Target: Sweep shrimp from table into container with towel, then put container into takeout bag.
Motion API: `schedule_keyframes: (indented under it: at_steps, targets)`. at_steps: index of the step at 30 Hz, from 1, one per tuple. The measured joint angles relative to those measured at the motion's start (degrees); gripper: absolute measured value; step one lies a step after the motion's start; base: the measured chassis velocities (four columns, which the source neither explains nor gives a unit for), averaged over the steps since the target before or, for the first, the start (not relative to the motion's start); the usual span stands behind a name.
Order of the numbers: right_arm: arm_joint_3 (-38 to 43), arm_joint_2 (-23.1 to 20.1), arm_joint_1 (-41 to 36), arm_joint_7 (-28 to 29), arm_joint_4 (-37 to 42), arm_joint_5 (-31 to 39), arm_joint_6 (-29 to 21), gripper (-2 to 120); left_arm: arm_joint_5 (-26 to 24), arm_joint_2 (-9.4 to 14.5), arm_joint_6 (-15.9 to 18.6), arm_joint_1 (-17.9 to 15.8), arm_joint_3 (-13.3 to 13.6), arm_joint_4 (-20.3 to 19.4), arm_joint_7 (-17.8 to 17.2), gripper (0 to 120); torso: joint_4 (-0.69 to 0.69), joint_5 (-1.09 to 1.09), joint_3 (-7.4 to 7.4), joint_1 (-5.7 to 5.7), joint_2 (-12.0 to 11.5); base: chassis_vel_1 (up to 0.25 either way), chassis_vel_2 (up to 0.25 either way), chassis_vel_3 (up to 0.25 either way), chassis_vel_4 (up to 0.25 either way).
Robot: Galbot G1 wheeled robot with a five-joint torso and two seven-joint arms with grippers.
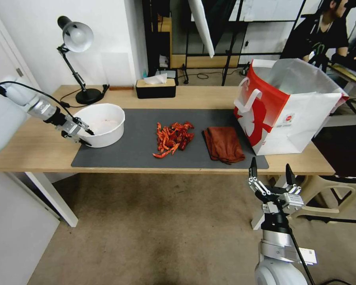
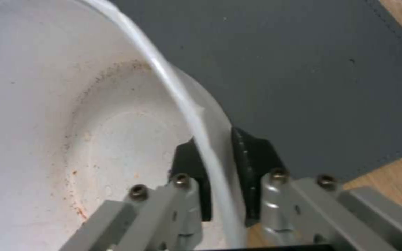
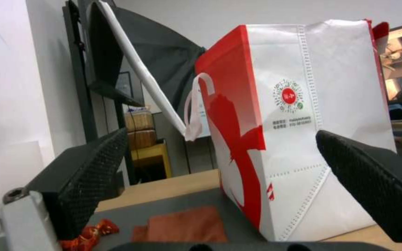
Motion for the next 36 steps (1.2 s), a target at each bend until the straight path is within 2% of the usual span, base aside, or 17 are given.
schedule_keyframes:
  at_steps: [1, 4, 13, 18, 20, 21, 23, 24, 27, 28, 30, 32, 33, 36]
  targets:
    - [0.00, 0.00, 0.00, 0.00, 0.00, 0.00, 0.00, 100, 0.00, 0.00, 0.00, 0.00, 0.00, 0.00, 0.00, 12, 0.00, 0.00, 0.00, 0.00, 0.00, 0.000, 0.000, 0.000, 0.000]
    - [-0.07, -0.01, 0.12, 0.05, 0.14, -0.01, -0.13, 100, -0.06, 0.34, -0.05, 0.14, -0.09, -0.05, 0.18, 0, 0.01, 0.00, 0.00, 0.00, 0.00, 0.000, 0.000, 0.000, 0.000]
    - [-0.20, 0.02, -0.10, 0.09, 0.36, -0.12, -0.21, 100, -0.52, 1.02, -0.09, 0.14, -0.14, -0.83, 0.96, 0, 0.00, 0.00, 0.00, 0.00, 0.00, 0.000, 0.000, 0.000, 0.000]
    - [-0.36, 0.09, -0.16, 0.08, 0.74, -0.26, -0.35, 100, -2.37, 1.84, -0.01, -1.14, 0.19, -2.88, 2.37, 0, 0.00, 0.00, 0.00, 0.00, 0.00, 0.000, 0.000, 0.000, 0.000]
    - [-0.35, 0.03, -0.09, 0.10, 0.93, -0.26, -0.50, 100, -4.04, 2.99, 0.71, -1.87, 1.16, -5.34, 2.53, 0, -0.01, 0.00, 0.00, 0.00, 0.00, 0.000, 0.000, 0.000, 0.000]
    - [-0.35, 0.03, -0.09, 0.10, 0.93, -0.26, -0.50, 100, -4.04, 2.99, 0.71, -1.87, 1.16, -5.34, 2.53, 0, -0.01, 0.00, 0.00, 0.00, 0.00, 0.000, 0.000, 0.000, 0.000]
    - [-0.34, -0.03, -0.09, 0.11, 1.00, -0.26, -0.53, 100, -5.18, 4.24, 1.66, -2.14, 1.86, -8.42, 2.55, 0, 0.01, 0.00, -0.01, 0.00, 0.00, 0.000, 0.000, 0.000, 0.000]
    - [-0.34, -0.03, -0.09, 0.11, 1.00, -0.26, -0.53, 100, -5.18, 4.24, 1.66, -2.14, 1.86, -8.42, 2.55, 0, 0.01, 0.00, -0.01, 0.00, 0.00, 0.000, 0.000, 0.000, 0.000]
    - [-0.32, -0.19, -0.21, 0.12, 1.21, -0.25, -0.60, 100, -7.16, 6.14, 3.07, -2.23, 2.78, -15.30, 2.56, 0, 0.00, 0.01, -0.01, 0.00, 0.00, 0.000, 0.000, 0.000, 0.000]
    - [-0.32, -0.19, -0.21, 0.12, 1.21, -0.25, -0.60, 100, -7.16, 6.14, 3.07, -2.23, 2.78, -15.30, 2.56, 0, 0.00, 0.01, -0.01, 0.00, 0.00, 0.000, 0.000, 0.000, 0.000]
    - [-0.30, -0.33, -0.23, 0.12, 1.39, -0.23, -0.72, 100, -8.37, 6.89, 4.35, -2.11, 2.73, -20.56, 2.56, 0, 0.00, 0.02, -0.01, 0.00, 0.00, 0.000, 0.000, 0.000, 0.000]
    - [-0.31, -0.34, -0.24, 0.12, 1.43, -0.23, -0.75, 100, -8.85, 6.97, 4.82, -2.00, 2.64, -21.75, 2.55, 0, 0.00, 0.02, -0.01, 0.00, 0.00, 0.000, 0.000, 0.000, 0.000]
    - [-0.30, -0.36, -0.30, 0.13, 1.51, -0.23, -0.84, 100, -10.54, 7.06, 5.81, -1.91, 2.57, -24.47, 2.55, 0, 0.00, 0.01, -0.01, -0.01, 0.00, 0.000, 0.000, 0.000, 0.000]
    - [-0.31, -0.42, -0.54, 0.12, 1.64, -0.23, -0.95, 100, -12.11, 7.14, 6.93, -2.52, 2.68, -29.08, 2.53, 0, -0.02, 0.02, 0.00, 0.00, 0.00, 0.000, 0.000, 0.000, 0.000]
